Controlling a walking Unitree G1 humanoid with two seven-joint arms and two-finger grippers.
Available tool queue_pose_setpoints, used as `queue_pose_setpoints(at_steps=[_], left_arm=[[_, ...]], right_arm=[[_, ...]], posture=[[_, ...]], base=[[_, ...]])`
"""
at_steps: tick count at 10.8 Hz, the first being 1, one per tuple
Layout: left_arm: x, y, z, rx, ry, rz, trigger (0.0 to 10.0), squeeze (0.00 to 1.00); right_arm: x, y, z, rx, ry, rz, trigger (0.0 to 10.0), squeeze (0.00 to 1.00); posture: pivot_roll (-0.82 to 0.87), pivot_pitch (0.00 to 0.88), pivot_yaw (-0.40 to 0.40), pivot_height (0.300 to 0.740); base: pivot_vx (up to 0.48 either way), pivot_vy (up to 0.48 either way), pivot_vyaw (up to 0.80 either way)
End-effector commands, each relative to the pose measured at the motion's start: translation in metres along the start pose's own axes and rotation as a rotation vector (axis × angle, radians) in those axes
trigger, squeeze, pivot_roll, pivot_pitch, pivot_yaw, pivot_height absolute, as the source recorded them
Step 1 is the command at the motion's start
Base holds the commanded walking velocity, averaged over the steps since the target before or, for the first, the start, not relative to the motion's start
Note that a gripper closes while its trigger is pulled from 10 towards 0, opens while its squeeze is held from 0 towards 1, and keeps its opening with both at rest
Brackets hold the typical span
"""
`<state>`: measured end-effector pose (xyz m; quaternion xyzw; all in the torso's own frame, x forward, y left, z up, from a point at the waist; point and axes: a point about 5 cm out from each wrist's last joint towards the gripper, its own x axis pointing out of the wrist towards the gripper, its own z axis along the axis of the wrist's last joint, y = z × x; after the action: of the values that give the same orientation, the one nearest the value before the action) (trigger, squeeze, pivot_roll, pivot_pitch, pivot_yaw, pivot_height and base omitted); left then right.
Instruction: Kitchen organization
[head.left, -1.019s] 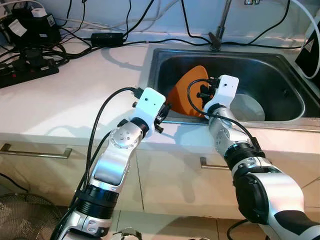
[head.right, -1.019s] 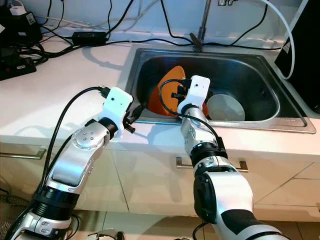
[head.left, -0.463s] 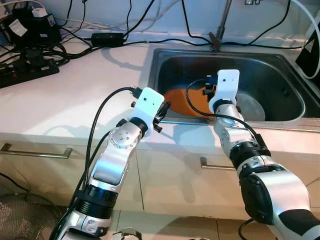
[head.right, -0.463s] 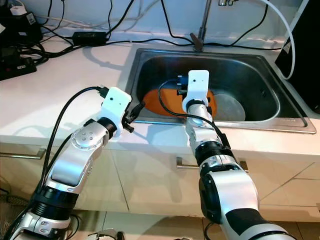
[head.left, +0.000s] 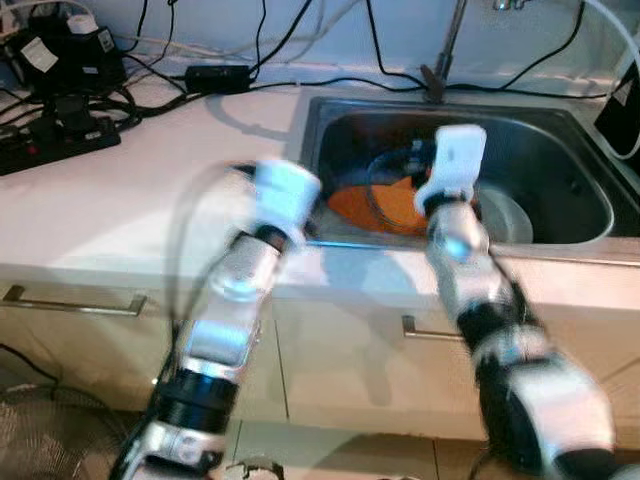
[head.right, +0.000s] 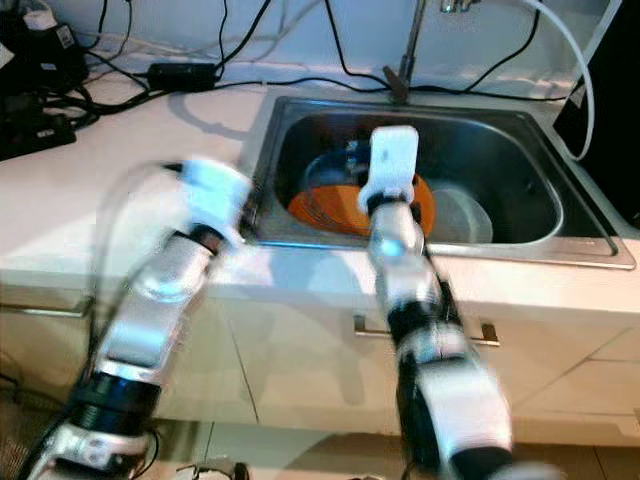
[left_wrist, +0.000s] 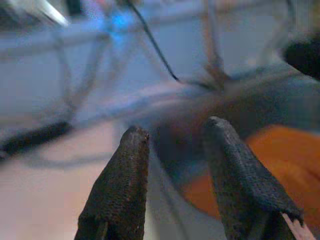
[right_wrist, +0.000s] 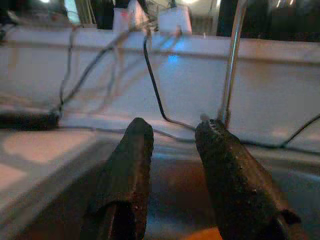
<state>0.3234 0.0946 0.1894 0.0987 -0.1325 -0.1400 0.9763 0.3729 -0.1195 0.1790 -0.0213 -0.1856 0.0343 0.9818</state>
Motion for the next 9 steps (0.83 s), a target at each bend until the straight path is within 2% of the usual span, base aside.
queue_pose_setpoints(at_steps=[1, 2, 3, 4, 5, 9], left_arm=[[0.0, 0.004, -0.003, 0.012, -0.012, 0.064, 10.0, 0.0], [-0.001, 0.005, -0.004, 0.022, -0.01, 0.084, 10.0, 0.0], [0.0, 0.008, -0.007, 0.016, -0.026, 0.121, 10.0, 0.0], [0.002, 0.008, -0.005, 0.026, -0.075, 0.131, 10.0, 0.0], [0.002, 0.006, -0.004, 0.024, -0.09, 0.134, 10.0, 0.0], [0.001, -0.003, -0.001, 0.028, -0.145, 0.121, 10.0, 0.0]], right_arm=[[-0.004, 0.001, 0.011, 0.016, -0.078, 0.014, 10.0, 0.0], [-0.008, 0.002, 0.011, 0.024, -0.088, 0.017, 10.0, 0.0], [-0.02, 0.005, 0.007, 0.029, -0.087, 0.031, 10.0, 0.0], [-0.028, 0.005, 0.005, 0.043, -0.068, 0.013, 10.0, 0.0], [-0.029, 0.005, 0.007, 0.046, -0.067, 0.011, 10.0, 0.0], [-0.031, 0.007, 0.014, 0.05, -0.068, 0.025, 10.0, 0.0]], posture=[[0.07, 0.0, -0.003, 0.74], [0.07, 0.0, -0.003, 0.74], [0.06, 0.0, 0.003, 0.74], [0.04, 0.009, 0.007, 0.74], [0.03, 0.015, 0.006, 0.74], [0.03, 0.01, -0.003, 0.74]], base=[[0.0, 0.0, 0.0], [0.0, 0.0, 0.0], [0.0, 0.0, 0.0], [0.0, 0.0, 0.0], [0.0, 0.0, 0.0], [0.0, -0.48, 0.0]])
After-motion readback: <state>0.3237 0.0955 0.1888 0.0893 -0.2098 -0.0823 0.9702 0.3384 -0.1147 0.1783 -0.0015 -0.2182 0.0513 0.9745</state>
